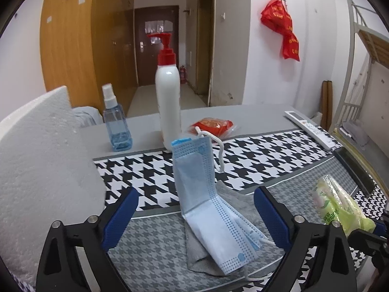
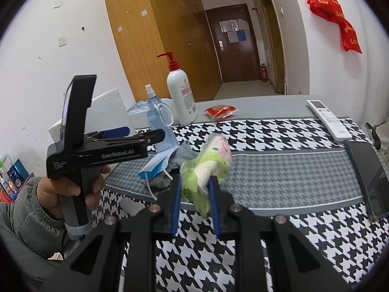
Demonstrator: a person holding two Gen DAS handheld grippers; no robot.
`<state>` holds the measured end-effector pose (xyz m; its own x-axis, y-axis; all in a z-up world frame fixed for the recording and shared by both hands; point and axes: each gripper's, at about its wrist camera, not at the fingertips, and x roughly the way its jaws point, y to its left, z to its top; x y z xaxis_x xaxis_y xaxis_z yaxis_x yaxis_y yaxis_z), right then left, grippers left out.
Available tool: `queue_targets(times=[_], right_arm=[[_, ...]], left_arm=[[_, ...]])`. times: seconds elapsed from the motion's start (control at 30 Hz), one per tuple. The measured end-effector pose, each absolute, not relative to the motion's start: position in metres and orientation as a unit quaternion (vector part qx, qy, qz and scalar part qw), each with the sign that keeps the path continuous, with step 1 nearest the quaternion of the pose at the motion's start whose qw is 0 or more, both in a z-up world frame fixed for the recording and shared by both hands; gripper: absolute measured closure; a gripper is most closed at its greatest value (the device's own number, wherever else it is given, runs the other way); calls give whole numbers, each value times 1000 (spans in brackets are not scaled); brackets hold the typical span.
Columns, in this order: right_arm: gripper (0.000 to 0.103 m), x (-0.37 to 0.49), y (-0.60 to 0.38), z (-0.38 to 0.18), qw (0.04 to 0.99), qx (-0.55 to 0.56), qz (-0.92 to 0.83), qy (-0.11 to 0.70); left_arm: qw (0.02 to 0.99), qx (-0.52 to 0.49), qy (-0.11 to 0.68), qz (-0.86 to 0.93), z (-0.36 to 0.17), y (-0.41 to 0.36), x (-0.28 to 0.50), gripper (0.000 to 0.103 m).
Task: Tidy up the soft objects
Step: 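Lift the wrapped bun with the right tool while the left tool moves to the blue face mask, then close the left tool on the edge of the blue face mask, then carry the mask into the foam box and open the left tool while the right tool holds the bun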
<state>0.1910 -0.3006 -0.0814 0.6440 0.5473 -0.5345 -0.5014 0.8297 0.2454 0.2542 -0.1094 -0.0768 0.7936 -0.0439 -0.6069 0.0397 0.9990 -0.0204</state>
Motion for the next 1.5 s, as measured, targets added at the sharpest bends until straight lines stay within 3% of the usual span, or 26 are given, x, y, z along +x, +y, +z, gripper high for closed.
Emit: queue_targets(times=[0.37, 0.53, 0.7, 0.8, 1.5], right_arm=[[77, 191, -304, -85, 906, 40, 287, 310], [77, 191, -306, -85, 907, 43, 283, 310], [77, 191, -305, -86, 907, 41, 282, 312], [77, 190, -306, -85, 907, 42, 280, 311], [77, 179, -303, -68, 918, 31, 264, 295]], left_arm=[[942, -1, 333, -23, -94, -107, 275, 23], [937, -8, 348, -30, -100, -105, 282, 43], [932, -11, 359, -35, -104, -103, 284, 78], [931, -12, 362, -41, -106, -103, 284, 93], [954, -10, 291, -75, -53, -102, 227, 97]])
